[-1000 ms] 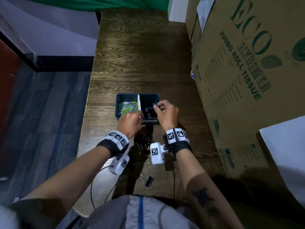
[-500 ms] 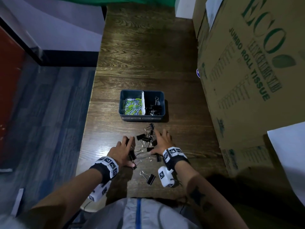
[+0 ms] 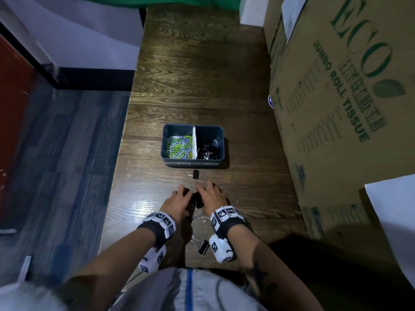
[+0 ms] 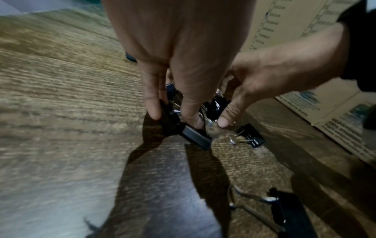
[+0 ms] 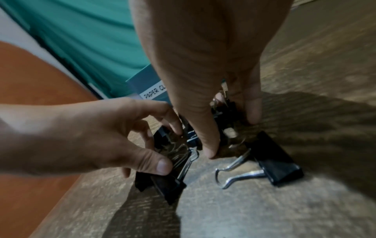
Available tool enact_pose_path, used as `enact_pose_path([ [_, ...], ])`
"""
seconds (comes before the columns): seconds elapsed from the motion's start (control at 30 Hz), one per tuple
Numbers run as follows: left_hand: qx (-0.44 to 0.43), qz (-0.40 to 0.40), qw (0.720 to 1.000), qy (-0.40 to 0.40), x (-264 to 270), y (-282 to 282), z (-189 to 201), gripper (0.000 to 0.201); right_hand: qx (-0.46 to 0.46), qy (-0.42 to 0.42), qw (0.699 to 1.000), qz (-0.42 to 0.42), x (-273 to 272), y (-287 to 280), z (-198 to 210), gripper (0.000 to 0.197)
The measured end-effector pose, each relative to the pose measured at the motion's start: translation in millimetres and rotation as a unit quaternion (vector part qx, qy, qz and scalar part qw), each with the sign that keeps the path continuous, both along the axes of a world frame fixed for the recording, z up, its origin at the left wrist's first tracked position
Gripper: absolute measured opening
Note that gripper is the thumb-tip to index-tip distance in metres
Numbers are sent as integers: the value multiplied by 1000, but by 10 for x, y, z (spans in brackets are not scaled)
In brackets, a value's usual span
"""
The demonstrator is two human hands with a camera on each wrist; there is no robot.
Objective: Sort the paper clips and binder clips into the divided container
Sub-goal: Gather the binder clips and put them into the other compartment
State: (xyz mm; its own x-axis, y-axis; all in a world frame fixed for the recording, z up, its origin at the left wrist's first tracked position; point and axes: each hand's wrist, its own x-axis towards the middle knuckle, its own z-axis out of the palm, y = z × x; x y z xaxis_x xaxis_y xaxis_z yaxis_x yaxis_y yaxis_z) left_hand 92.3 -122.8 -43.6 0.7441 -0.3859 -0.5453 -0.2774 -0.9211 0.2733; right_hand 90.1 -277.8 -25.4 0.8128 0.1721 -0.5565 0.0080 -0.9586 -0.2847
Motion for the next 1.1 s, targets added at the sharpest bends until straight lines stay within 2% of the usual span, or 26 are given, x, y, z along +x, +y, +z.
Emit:
enact_pose_path([
  [0.1,-13,17,1000,-11,41,-21,23,58,21,24,998,-46,-56,-60,21,78],
  [0.17,-21,29,999,-25,60,-46,63,39,37,31,996,-81,-76,-107,23,75],
  [0.23,-15,25,999,-27,81,-63,100,24,48,31,991,-121,-73,-142,52,65],
  [0.3,-11,14,999,-27,109,-64,137,13,49,35,985,-161,-55,-172,107,45],
  [0.43,-89,25,994,-49,250,-95,286,9,32,42,977,-207,-10,-222,214,4],
  [0.53,-168,53,977,-119,503,-218,531,13,33,46,974,-221,55,-226,285,3],
  [0.6,-217,95,956,-171,723,-322,721,6,30,45,976,-211,130,-221,374,6],
  [0.73,-286,143,924,-210,1048,-435,970,32,52,7,974,-220,337,-260,684,5],
  [0.8,-295,138,921,-214,1045,-426,952,30,62,-28,970,-232,467,-289,891,9],
  [0.87,-271,113,930,-221,923,-381,832,14,70,-81,966,-237,605,-323,1061,17],
  [0.97,-188,59,968,-156,697,-281,565,15,89,-151,956,-235,778,-377,1234,15],
  [1.0,-150,48,981,-116,646,-248,456,26,99,-161,952,-241,812,-400,1265,8],
  [1.1,-40,7,999,0,553,-149,195,89,108,-164,947,-253,787,-488,1211,11],
])
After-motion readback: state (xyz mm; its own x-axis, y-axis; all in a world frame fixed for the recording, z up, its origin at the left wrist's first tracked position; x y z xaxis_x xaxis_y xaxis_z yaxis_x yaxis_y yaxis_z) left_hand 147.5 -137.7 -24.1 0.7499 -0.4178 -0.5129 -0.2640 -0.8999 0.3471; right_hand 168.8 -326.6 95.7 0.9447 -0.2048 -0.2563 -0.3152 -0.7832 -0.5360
